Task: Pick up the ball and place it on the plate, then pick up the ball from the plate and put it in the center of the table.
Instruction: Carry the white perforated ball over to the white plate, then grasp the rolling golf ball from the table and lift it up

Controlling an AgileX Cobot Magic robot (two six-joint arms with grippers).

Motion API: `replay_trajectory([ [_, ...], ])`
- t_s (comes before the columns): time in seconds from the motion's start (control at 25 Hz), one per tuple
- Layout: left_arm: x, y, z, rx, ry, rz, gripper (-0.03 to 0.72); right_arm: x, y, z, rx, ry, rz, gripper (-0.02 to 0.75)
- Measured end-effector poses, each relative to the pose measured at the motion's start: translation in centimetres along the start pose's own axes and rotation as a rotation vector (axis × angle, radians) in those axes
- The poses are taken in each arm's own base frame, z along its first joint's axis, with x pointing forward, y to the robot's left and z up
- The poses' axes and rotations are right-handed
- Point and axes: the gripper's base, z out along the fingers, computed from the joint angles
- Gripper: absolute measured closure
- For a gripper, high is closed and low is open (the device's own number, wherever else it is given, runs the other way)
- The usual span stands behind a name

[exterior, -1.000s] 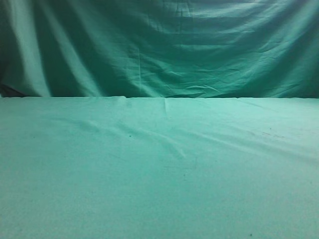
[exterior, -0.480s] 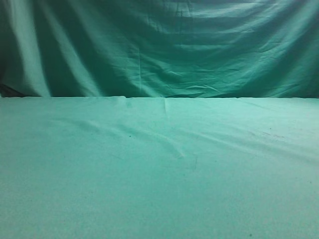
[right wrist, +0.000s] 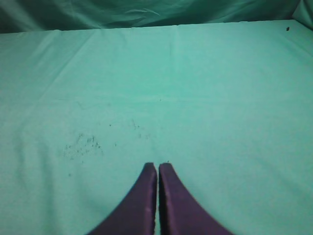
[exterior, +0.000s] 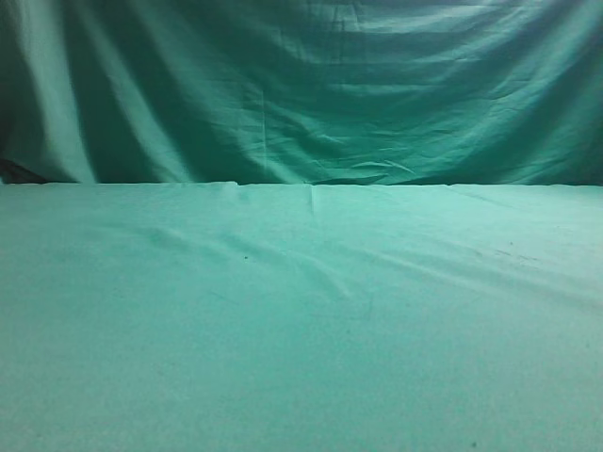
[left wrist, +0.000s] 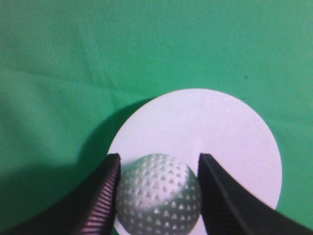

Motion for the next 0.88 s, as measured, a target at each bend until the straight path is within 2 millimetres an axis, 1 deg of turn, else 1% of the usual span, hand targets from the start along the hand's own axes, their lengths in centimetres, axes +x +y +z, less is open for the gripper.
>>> replay_trajectory([
  [0.04, 0.0, 0.0, 0.1, 0.0, 0.002, 0.0, 0.38, 0.0, 0.0, 0.0, 0.0, 0.0, 0.0, 0.738],
  [0.08, 0.0, 0.0, 0.2, 0.0, 0.005, -0.002, 0.339, 0.0, 0.0, 0.0, 0.0, 0.0, 0.0, 0.738],
  [0.12, -0.1, 0.0, 0.4, 0.0, 0.003, -0.002, 0.316, 0.0, 0.0, 0.0, 0.0, 0.0, 0.0, 0.738],
  [0.16, -0.2, 0.0, 0.3, 0.001, -0.006, -0.003, 0.322, 0.0, 0.0, 0.0, 0.0, 0.0, 0.0, 0.738],
  [0.2, -0.3, 0.0, 0.3, 0.003, -0.008, -0.007, 0.241, 0.0, 0.0, 0.0, 0.0, 0.0, 0.0, 0.738],
  [0.28, -0.5, -0.2, 0.2, 0.018, -0.014, -0.032, 0.151, 0.0, 0.0, 0.0, 0.0, 0.0, 0.0, 0.738],
  [0.32, -0.8, -0.3, 0.0, 0.031, -0.015, -0.052, 0.09, 0.0, 0.0, 0.0, 0.0, 0.0, 0.0, 0.738],
  [0.36, -1.2, -0.4, -0.3, 0.044, -0.02, -0.071, 0.052, 0.0, 0.0, 0.0, 0.0, 0.0, 0.0, 0.738],
  [0.4, -1.6, -0.5, -0.6, 0.056, -0.02, -0.088, 0.034, 0.0, 0.0, 0.0, 0.0, 0.0, 0.0, 0.738],
  [0.44, -2.0, -0.6, -1.0, 0.073, -0.013, -0.104, 0.048, 0.0, 0.0, 0.0, 0.0, 0.0, 0.0, 0.738],
  [0.52, -3.1, -1.0, -2.1, 0.12, -0.011, -0.117, 0.048, 0.0, 0.0, 0.0, 0.0, 0.0, 0.0, 0.738],
  [0.6, -4.1, -1.6, -3.3, 0.184, -0.003, -0.094, 0.173, 0.0, 0.0, 0.0, 0.0, 0.0, 0.0, 0.738],
  [0.68, -5.2, -2.3, -4.6, 0.264, -0.016, -0.068, 0.319, 0.0, 0.0, 0.0, 0.0, 0.0, 0.0, 0.738],
  [0.76, -5.8, -3.1, -5.5, 0.358, -0.031, -0.049, 0.513, 0.0, 0.0, 0.0, 0.0, 0.0, 0.0, 0.738],
  [0.8, -5.9, -3.4, -5.8, 0.397, -0.039, -0.04, 0.575, 0.0, 0.0, 0.0, 0.0, 0.0, 0.0, 0.738],
  [0.88, -6.0, -4.1, -6.7, 0.479, -0.058, -0.021, 0.65, 0.0, 0.0, 0.0, 0.0, 0.0, 0.0, 0.738],
])
